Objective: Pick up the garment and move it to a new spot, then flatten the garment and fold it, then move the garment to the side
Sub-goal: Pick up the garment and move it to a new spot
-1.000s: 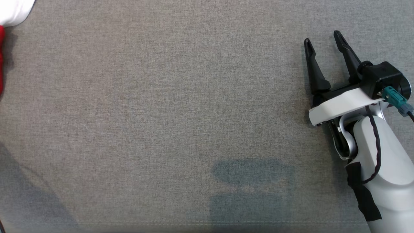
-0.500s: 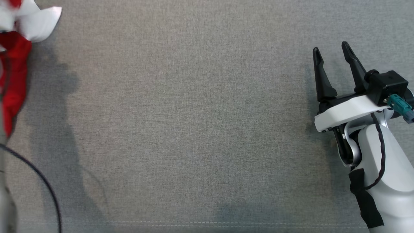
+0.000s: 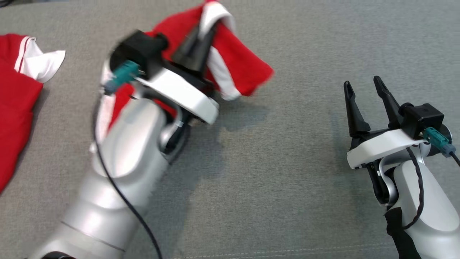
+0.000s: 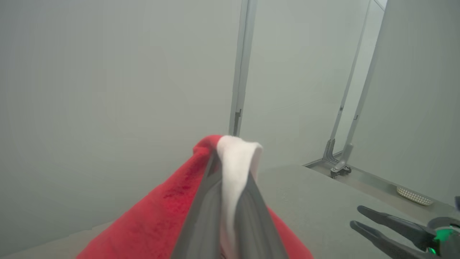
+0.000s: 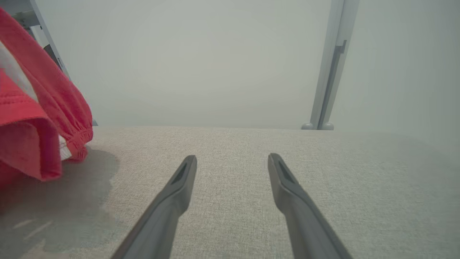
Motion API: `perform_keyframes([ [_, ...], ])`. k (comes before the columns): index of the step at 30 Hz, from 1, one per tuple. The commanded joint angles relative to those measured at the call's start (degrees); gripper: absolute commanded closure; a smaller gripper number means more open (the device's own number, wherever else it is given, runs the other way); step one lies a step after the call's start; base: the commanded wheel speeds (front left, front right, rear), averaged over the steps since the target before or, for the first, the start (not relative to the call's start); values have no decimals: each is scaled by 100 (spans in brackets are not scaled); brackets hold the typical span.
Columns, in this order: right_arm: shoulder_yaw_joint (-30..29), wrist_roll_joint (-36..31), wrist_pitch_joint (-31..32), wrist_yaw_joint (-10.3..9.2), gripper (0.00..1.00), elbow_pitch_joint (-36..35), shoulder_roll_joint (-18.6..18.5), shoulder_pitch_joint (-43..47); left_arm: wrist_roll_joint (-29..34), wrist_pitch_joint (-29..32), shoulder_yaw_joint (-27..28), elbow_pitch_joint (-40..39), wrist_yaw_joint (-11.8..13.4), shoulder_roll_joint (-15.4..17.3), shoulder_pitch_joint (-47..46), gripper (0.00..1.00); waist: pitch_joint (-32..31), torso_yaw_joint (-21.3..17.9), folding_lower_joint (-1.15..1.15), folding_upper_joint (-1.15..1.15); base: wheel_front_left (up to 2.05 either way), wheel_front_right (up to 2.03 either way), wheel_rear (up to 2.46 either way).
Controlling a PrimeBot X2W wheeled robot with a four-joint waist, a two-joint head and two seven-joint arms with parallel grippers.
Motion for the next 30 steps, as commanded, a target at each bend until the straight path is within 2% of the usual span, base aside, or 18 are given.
perform_keyframes([
  [1,117,53,-33,42,0,-107,22,95,-52,-25,-119,-165,-39,-2,-41,100,-162,-172,0,0,0,0,0],
  [5,161,91,-33,42,0,-75,27,122,-148,-25,-673,-215,-39,-226,4,100,-254,-331,0,0,0,0,0],
  [12,185,146,-33,42,0,-20,46,169,-630,-25,-1576,-480,-5,-284,343,100,-359,-540,0,0,0,0,0],
  [17,132,161,-33,42,0,-6,23,182,-423,-26,-1634,40,152,-285,656,98,-443,-530,0,0,0,0,0],
  [18,122,168,-33,42,0,-8,15,189,-399,-26,-1594,162,140,-281,728,55,-469,-513,0,0,0,0,0],
  [19,117,173,-33,42,0,-10,4,203,-399,-26,-1556,282,119,-275,803,0,-505,-490,0,0,0,0,0],
  [22,113,184,-33,42,0,-9,-12,233,-460,-26,-1367,359,71,-269,952,0,-569,-444,0,0,0,0,0],
  [30,115,232,-33,42,0,-17,-111,347,-98,-26,-550,459,79,54,1659,0,-879,-199,0,0,0,0,0],
])
